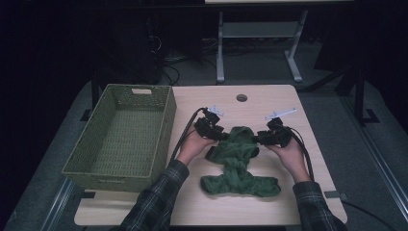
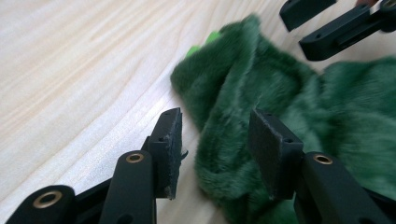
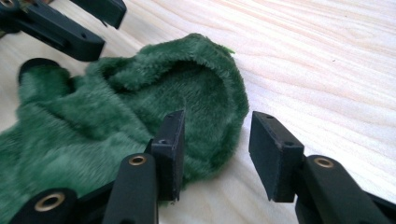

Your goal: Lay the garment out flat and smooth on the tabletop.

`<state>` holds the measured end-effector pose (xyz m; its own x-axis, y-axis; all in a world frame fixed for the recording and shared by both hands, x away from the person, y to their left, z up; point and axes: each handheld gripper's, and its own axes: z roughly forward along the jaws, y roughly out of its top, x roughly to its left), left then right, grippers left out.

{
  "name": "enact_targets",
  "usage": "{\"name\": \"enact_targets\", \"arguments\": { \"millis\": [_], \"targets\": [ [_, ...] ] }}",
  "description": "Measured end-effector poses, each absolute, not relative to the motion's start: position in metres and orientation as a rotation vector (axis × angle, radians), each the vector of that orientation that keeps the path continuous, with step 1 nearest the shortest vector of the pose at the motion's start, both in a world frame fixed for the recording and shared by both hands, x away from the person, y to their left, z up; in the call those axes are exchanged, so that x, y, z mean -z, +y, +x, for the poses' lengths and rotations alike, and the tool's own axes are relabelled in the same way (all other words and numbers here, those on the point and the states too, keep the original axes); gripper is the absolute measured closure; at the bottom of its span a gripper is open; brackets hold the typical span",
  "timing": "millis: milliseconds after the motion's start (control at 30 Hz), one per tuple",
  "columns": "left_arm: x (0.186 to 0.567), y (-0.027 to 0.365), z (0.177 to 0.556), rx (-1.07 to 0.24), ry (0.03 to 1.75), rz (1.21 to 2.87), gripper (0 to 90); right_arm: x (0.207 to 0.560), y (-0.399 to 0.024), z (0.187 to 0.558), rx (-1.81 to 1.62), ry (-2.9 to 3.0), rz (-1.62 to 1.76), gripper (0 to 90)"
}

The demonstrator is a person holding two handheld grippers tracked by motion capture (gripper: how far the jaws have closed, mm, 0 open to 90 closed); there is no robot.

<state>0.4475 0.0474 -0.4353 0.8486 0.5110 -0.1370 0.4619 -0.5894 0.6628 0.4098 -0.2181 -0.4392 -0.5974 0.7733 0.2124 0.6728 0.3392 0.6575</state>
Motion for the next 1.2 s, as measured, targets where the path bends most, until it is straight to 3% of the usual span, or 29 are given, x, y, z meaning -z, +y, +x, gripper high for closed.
{"name": "enact_targets", "arguments": {
  "millis": [400, 633, 767, 1200],
  "targets": [
    [0.456, 0.046, 0.447, -0.075, 0.706, 2.391, 55.8, 0.461, -0.215, 0.411, -1.035, 2.49, 1.379, 58.0],
    [0.457, 0.05, 0.443, -0.078, 0.715, 2.404, 67.5, 0.463, -0.211, 0.41, -1.014, 2.513, 1.357, 73.1],
    [0.455, 0.053, 0.441, -0.067, 0.719, 2.411, 83.5, 0.463, -0.21, 0.409, -0.996, 2.527, 1.345, 84.6],
    [0.43, 0.064, 0.441, -0.226, 0.715, 2.289, 86.7, 0.43, -0.223, 0.411, -1.003, 2.43, 1.284, 87.5]
  ]
}}
